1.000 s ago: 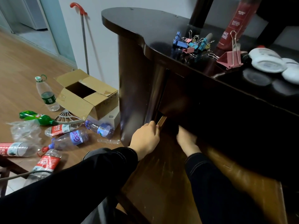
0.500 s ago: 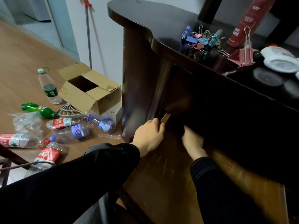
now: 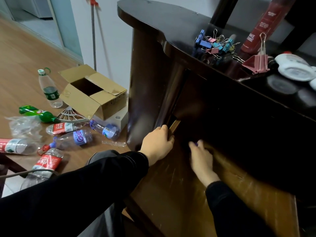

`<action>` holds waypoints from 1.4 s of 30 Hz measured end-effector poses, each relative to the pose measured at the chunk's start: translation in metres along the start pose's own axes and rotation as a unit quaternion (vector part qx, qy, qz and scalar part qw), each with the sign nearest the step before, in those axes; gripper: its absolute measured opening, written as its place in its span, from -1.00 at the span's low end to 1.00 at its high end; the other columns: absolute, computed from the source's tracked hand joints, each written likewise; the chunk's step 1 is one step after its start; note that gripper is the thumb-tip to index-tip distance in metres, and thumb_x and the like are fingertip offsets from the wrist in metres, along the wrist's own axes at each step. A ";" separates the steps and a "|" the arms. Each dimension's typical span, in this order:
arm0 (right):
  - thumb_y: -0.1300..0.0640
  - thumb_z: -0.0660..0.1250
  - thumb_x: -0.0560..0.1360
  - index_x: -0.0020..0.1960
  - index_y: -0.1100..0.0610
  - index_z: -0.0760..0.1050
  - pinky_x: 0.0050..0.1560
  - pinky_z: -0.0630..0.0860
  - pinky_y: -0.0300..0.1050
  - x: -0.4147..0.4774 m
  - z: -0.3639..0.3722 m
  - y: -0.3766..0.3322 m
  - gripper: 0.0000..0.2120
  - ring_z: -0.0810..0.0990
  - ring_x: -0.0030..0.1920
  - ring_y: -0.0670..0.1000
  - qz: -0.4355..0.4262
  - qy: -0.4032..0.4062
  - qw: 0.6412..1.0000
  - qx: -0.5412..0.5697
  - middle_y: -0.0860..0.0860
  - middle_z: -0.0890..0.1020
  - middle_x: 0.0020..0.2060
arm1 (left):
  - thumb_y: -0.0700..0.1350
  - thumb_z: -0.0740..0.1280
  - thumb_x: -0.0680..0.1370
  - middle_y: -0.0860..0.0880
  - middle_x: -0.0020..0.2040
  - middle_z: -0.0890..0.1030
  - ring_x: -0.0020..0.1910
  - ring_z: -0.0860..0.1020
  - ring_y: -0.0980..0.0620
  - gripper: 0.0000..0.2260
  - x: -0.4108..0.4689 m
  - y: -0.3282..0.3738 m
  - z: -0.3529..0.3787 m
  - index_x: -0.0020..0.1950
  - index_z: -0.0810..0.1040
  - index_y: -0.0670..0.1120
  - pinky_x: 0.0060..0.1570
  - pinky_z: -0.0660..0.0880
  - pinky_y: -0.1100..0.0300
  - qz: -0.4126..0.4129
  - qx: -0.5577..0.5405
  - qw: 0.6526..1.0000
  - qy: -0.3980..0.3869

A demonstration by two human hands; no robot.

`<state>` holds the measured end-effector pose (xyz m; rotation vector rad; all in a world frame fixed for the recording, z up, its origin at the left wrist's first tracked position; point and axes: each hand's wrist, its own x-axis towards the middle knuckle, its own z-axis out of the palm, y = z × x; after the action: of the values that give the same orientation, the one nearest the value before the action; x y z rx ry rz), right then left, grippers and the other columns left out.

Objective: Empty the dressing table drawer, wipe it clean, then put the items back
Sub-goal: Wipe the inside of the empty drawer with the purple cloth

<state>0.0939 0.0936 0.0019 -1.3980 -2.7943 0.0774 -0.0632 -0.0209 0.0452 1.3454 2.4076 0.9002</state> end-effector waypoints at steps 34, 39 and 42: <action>0.19 0.28 0.63 0.54 0.06 0.30 0.23 0.50 0.00 0.047 -0.012 -0.003 -0.51 0.49 0.39 0.13 -0.020 -0.115 0.993 0.004 0.09 0.37 0.50 | 0.06 0.24 0.58 -0.08 0.03 0.53 0.00 0.53 -0.16 -0.80 -0.001 0.006 -0.005 0.00 0.32 -0.04 -0.10 0.34 0.07 -0.020 -0.019 1.000 -0.004; 0.09 0.35 0.56 0.28 -0.21 0.48 0.11 0.53 -0.11 0.025 -0.019 0.044 -0.66 0.56 0.11 -0.03 -0.150 -0.237 0.957 0.080 -0.16 0.50 0.11 | 0.06 0.24 0.58 -0.09 0.04 0.55 0.01 0.54 -0.18 -0.80 0.001 0.006 -0.004 0.02 0.34 -0.06 -0.11 0.35 0.07 -0.015 -0.014 1.000 0.001; 0.12 0.26 0.66 0.46 -0.05 0.40 0.33 0.43 -0.05 0.041 -0.014 0.055 -0.62 0.49 0.34 0.06 -0.020 -0.162 0.968 0.190 -0.02 0.51 0.32 | 0.06 0.23 0.59 -0.07 0.02 0.53 -0.02 0.53 -0.15 -0.78 0.000 0.006 -0.006 0.06 0.37 -0.07 -0.12 0.36 0.07 -0.018 -0.014 1.000 -0.003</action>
<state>0.1135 0.1595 0.0132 -1.3304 -2.8299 0.8646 -0.0615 -0.0208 0.0537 1.2900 2.3968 0.9151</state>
